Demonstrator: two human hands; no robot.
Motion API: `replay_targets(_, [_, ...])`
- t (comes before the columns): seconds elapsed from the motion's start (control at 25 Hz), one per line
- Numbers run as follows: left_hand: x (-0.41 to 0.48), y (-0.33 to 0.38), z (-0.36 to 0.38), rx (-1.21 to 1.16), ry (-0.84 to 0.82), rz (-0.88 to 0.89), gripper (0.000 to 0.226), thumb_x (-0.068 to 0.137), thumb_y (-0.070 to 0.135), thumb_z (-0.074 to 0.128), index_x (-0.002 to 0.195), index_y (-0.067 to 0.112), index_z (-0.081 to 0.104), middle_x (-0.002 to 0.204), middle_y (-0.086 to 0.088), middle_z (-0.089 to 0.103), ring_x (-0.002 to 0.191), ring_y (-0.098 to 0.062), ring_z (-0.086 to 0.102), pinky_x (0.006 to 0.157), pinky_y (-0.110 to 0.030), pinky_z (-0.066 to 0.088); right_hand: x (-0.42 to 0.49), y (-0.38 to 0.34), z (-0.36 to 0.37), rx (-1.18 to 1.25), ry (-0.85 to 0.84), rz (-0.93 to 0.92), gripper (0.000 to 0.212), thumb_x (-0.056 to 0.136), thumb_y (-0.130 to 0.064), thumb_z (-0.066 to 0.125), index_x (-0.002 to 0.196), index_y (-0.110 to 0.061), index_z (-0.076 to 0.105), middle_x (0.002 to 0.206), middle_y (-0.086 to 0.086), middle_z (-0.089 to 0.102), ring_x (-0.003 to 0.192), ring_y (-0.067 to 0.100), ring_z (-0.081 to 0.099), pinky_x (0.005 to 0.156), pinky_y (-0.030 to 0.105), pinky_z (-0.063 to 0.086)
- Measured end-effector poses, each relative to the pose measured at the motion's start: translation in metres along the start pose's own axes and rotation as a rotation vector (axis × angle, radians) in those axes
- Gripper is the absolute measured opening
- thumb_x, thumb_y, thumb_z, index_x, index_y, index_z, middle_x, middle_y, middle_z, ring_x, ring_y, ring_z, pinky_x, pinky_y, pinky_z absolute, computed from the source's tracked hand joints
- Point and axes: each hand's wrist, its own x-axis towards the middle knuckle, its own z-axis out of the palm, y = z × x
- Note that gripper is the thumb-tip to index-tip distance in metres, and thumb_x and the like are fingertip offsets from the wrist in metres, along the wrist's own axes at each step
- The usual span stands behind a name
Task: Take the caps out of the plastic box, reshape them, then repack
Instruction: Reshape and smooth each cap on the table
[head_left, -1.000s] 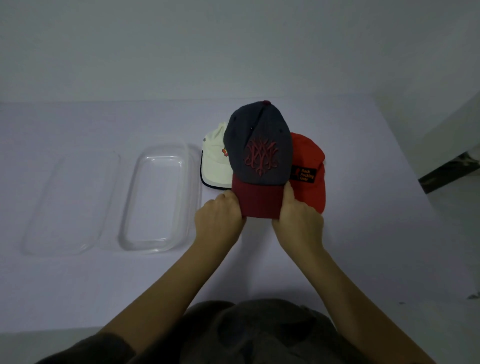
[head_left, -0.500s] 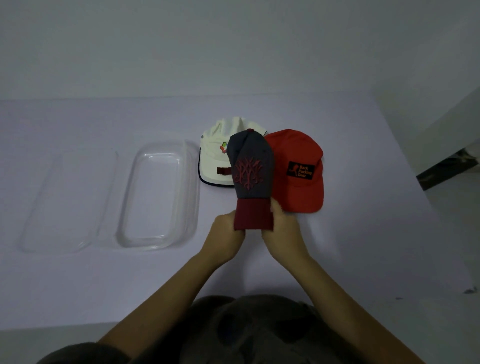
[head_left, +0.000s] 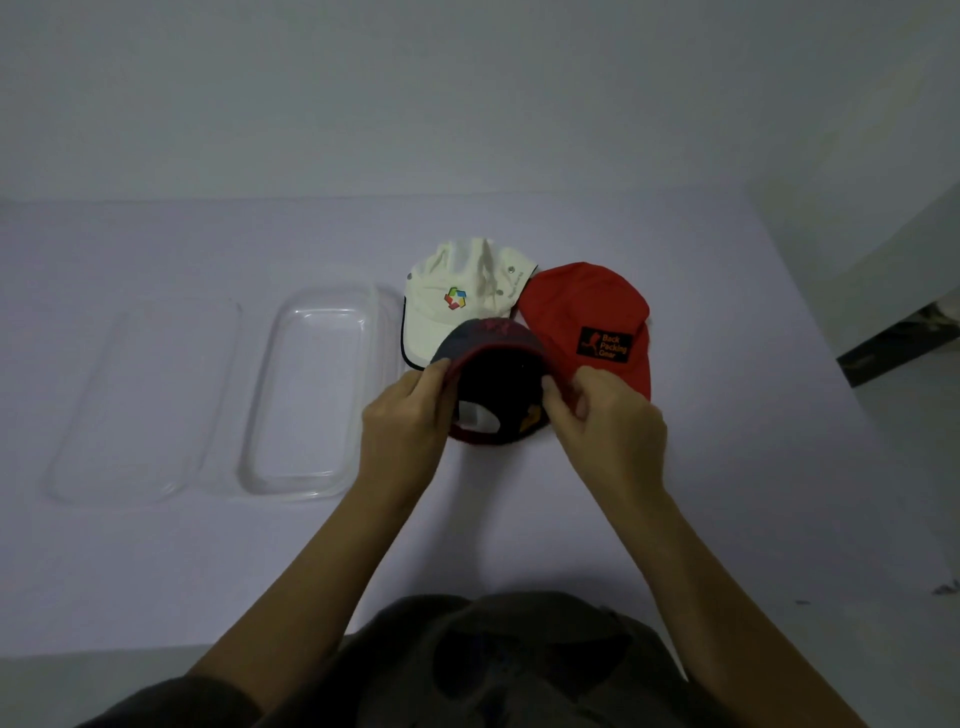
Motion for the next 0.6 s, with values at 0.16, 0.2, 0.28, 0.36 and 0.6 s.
replay_targets(0.16, [0.008, 0.010, -0.010, 0.000, -0.012, 0.002, 0.026, 0.086, 0.019, 0.051, 0.077, -0.001, 0.066, 0.059, -0.011, 0.062, 0.043, -0.019, 0.052, 0.047, -0.015, 0.030, 0.001, -0.006, 0.006, -0.025, -0.083, 0.017, 0.052, 0.091, -0.049, 0.034, 0.060, -0.011, 0.052, 0.051, 0.002, 0.050, 0.041, 0.020, 0.047, 0.038, 0.023, 0.030])
replay_targets(0.2, [0.010, 0.015, -0.011, 0.012, -0.015, -0.005, 0.026, 0.085, 0.019, 0.050, 0.073, 0.000, 0.064, 0.055, -0.009, 0.059, 0.041, -0.016, 0.047, 0.047, -0.012, 0.025, 0.001, -0.008, 0.008, -0.016, -0.077, 0.011, 0.054, 0.091, -0.046, 0.031, 0.058, -0.009, 0.053, 0.049, 0.005, 0.052, 0.040, 0.022, 0.048, 0.037, 0.024, 0.031])
replay_targets(0.28, [0.014, 0.026, -0.011, -0.018, -0.038, -0.064, 0.028, 0.085, 0.020, 0.048, 0.070, 0.002, 0.062, 0.051, -0.008, 0.057, 0.043, -0.009, 0.036, 0.049, -0.004, 0.013, 0.000, -0.018, 0.013, 0.014, -0.074, 0.016, 0.055, 0.091, -0.040, 0.030, 0.055, -0.006, 0.054, 0.045, 0.008, 0.053, 0.035, 0.022, 0.046, 0.037, 0.023, 0.028])
replay_targets(0.36, [0.011, 0.039, -0.008, -0.141, -0.055, -0.163, 0.029, 0.087, 0.020, 0.046, 0.072, 0.002, 0.063, 0.052, -0.008, 0.059, 0.046, -0.006, 0.036, 0.051, -0.001, 0.015, -0.005, -0.031, 0.018, 0.064, -0.066, 0.015, 0.053, 0.091, -0.034, 0.031, 0.053, -0.005, 0.055, 0.042, 0.009, 0.053, 0.033, 0.015, 0.040, 0.037, 0.016, 0.020])
replay_targets(0.6, [0.012, 0.037, -0.017, -0.185, -0.113, -0.232, 0.025, 0.081, 0.021, 0.049, 0.088, 0.003, 0.064, 0.061, -0.009, 0.062, 0.048, -0.014, 0.046, 0.042, -0.015, 0.031, -0.007, -0.025, 0.014, 0.137, -0.026, -0.074, 0.045, 0.090, -0.031, 0.036, 0.068, -0.002, 0.060, 0.052, 0.009, 0.057, 0.039, 0.018, 0.050, 0.036, 0.024, 0.036])
